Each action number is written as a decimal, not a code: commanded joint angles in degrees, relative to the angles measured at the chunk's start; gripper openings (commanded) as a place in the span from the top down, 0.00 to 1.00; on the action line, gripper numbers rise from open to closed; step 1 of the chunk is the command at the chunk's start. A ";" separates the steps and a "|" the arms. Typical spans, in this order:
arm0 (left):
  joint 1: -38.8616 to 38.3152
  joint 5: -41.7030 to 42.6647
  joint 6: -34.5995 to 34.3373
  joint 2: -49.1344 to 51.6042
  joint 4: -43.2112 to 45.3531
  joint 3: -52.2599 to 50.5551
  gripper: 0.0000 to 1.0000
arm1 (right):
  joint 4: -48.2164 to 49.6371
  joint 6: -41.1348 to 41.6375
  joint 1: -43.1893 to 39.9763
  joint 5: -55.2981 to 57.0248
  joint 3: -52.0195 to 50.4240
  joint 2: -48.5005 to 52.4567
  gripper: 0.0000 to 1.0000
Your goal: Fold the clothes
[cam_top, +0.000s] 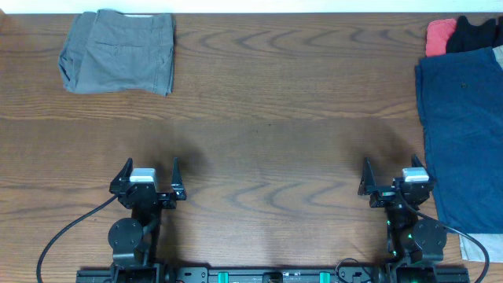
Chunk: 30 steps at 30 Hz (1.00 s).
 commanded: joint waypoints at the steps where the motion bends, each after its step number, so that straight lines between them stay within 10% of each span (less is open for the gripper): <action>1: 0.24 -0.24 -0.46 -0.39 -0.98 -1.55 0.02 | -0.42 0.52 -0.79 1.14 -0.09 -0.39 0.01; 30: 0.24 -0.24 -0.46 -0.39 -0.98 -1.55 0.02 | -0.31 -3.28 -1.36 0.68 -0.09 -0.39 0.01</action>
